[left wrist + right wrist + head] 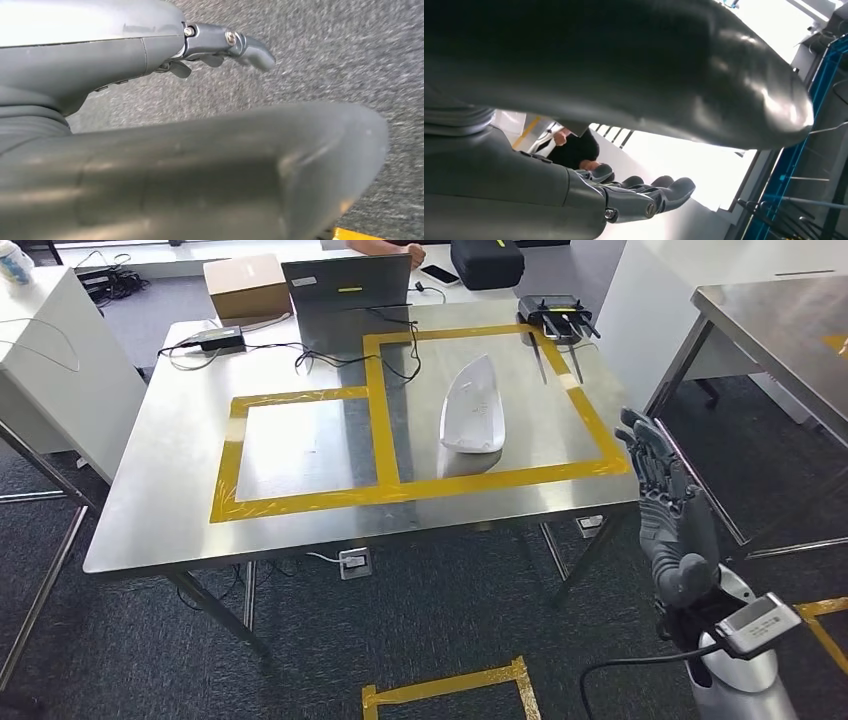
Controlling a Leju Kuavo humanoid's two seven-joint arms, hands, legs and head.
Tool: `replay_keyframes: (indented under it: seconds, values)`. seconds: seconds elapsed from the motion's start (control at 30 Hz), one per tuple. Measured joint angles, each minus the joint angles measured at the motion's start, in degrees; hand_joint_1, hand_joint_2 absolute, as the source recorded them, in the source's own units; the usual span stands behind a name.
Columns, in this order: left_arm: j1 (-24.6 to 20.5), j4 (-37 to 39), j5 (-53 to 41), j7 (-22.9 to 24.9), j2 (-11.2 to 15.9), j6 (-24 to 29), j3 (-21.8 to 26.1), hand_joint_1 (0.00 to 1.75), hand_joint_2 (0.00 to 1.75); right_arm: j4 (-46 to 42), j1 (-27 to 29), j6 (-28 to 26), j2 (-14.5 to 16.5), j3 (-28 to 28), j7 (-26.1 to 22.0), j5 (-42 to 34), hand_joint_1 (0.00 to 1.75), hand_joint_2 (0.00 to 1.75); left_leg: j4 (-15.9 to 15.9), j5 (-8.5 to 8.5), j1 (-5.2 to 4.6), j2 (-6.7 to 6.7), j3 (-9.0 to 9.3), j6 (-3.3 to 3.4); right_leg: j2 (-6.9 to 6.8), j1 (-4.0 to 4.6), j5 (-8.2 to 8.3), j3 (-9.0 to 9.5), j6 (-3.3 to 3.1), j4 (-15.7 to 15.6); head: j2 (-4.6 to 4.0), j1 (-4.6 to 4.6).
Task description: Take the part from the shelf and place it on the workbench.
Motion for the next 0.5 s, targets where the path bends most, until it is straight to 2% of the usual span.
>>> replay_keyframes:
  seconds: [0.03,0.07,0.1,0.13,0.17,0.2,0.23,0.27,0.3,0.33,0.37,0.4,0.43,0.5]
  values:
    - [-0.3,0.0,0.0,0.0,0.0,0.0,-0.2,0.0,0.0,-0.3,0.9,0.2,0.3,-0.2,-0.1,0.3,0.0,0.0,0.0,0.57,-0.01,0.25,-0.42,0.52,0.16,-0.15,-0.74,-0.29,0.37,0.4,0.0,-0.01]
    - [-0.4,0.0,0.0,0.0,0.0,0.0,-0.4,0.0,0.0,-0.4,1.5,0.4,0.5,-0.4,-0.1,0.6,0.0,0.0,-0.1,1.22,0.05,0.56,-1.0,1.0,0.3,-0.26,-2.59,-0.79,0.72,1.6,0.0,0.01]
    - [-0.6,0.0,0.0,-0.1,0.0,0.0,-0.5,0.0,0.0,-0.4,1.9,0.6,0.7,-0.5,0.0,0.9,0.0,0.0,-0.2,1.92,0.12,0.86,-1.74,1.33,0.39,-0.38,-5.42,-1.51,1.01,4.0,0.0,0.03]
    - [-0.6,-0.1,0.1,-0.3,0.0,0.0,-0.5,0.0,0.0,-0.4,2.1,0.8,1.0,-0.6,0.2,1.3,0.0,0.0,-0.2,2.6,0.09,1.06,-2.57,1.49,0.41,-0.43,-8.69,-2.31,1.25,7.3,0.0,0.06]
    - [-0.6,-0.1,0.1,-0.5,0.0,0.1,-0.5,0.0,0.0,-0.4,2.2,0.9,1.2,-0.6,0.5,1.6,0.0,0.0,-0.1,3.3,0.07,1.26,-3.4,1.56,0.41,-0.46,-11.24,-2.95,1.41,10.9,0.0,0.06]
    - [-0.6,-0.1,0.2,-0.7,0.0,0.1,-0.5,0.0,0.0,-0.4,2.2,1.0,1.5,-0.6,0.9,2.1,0.0,0.0,0.0,4.02,0.04,1.4,-4.28,1.54,0.42,-0.49,-12.48,-3.18,1.51,14.0,0.0,0.06]
    - [-0.6,-0.1,0.2,-0.9,-0.1,0.1,-0.6,0.0,0.0,-0.4,2.2,1.1,1.9,-0.6,1.3,2.7,0.0,0.0,0.1,4.77,0.02,1.49,-5.23,1.47,0.42,-0.5,-12.2,-2.69,1.54,15.8,0.0,0.07]
    - [-0.6,-0.1,0.2,-1.1,-0.1,0.1,-0.6,0.0,0.0,-0.3,2.2,1.3,2.3,-0.5,1.8,3.6,0.0,0.0,0.2,5.47,0.03,1.55,-6.14,1.36,0.42,-0.5,-10.82,-1.3,1.5,15.7,0.0,0.07]
    - [-0.6,-0.1,0.3,-1.2,-0.2,0.1,-0.6,0.0,0.0,-0.2,2.1,1.4,2.6,-0.5,2.2,4.5,0.0,0.0,0.4,6.1,0.03,1.57,-7.02,1.2,0.42,-0.5,-9.12,1.12,1.39,13.5,0.0,0.07]
    - [-0.6,-0.1,0.2,-1.4,-0.3,0.1,-0.6,0.0,0.0,0.0,2.0,1.5,3.0,-0.3,2.6,5.5,0.0,0.0,0.5,6.68,0.03,1.57,-7.72,1.0,0.44,-0.49,-8.28,4.26,1.18,9.8,0.0,0.07]
    - [-0.6,-0.1,0.2,-1.5,-0.3,0.1,-0.7,0.0,0.0,0.2,1.9,1.6,3.3,-0.2,2.9,6.3,0.0,0.0,0.6,7.19,-0.01,1.54,-8.19,0.73,0.47,-0.37,-8.48,7.46,0.87,5.4,0.0,0.04]
    - [-0.5,-0.1,0.2,-1.6,-0.4,0.2,-0.7,0.0,0.0,0.5,1.8,1.6,3.5,0.1,3.0,7.1,0.0,0.0,0.6,7.72,-0.05,1.53,-8.45,0.4,0.5,-0.2,-9.16,9.82,0.49,1.8,0.0,0.02]
    - [-0.3,-0.1,0.3,-1.6,-0.4,0.3,-0.7,0.0,0.0,1.0,1.8,1.7,3.8,0.4,3.1,7.7,0.0,0.0,0.5,8.26,-0.04,1.52,-8.56,0.03,0.52,0.02,-9.96,11.07,0.08,-0.6,0.0,0.01]
    - [0.2,-0.1,0.4,-1.3,-0.4,0.6,-0.8,0.0,0.0,2.8,1.8,1.8,4.4,1.1,3.4,8.4,0.0,0.0,0.1,9.25,0.08,1.48,-8.69,-0.79,0.48,0.26,-9.67,10.94,-0.84,-1.7,0.0,0.01]
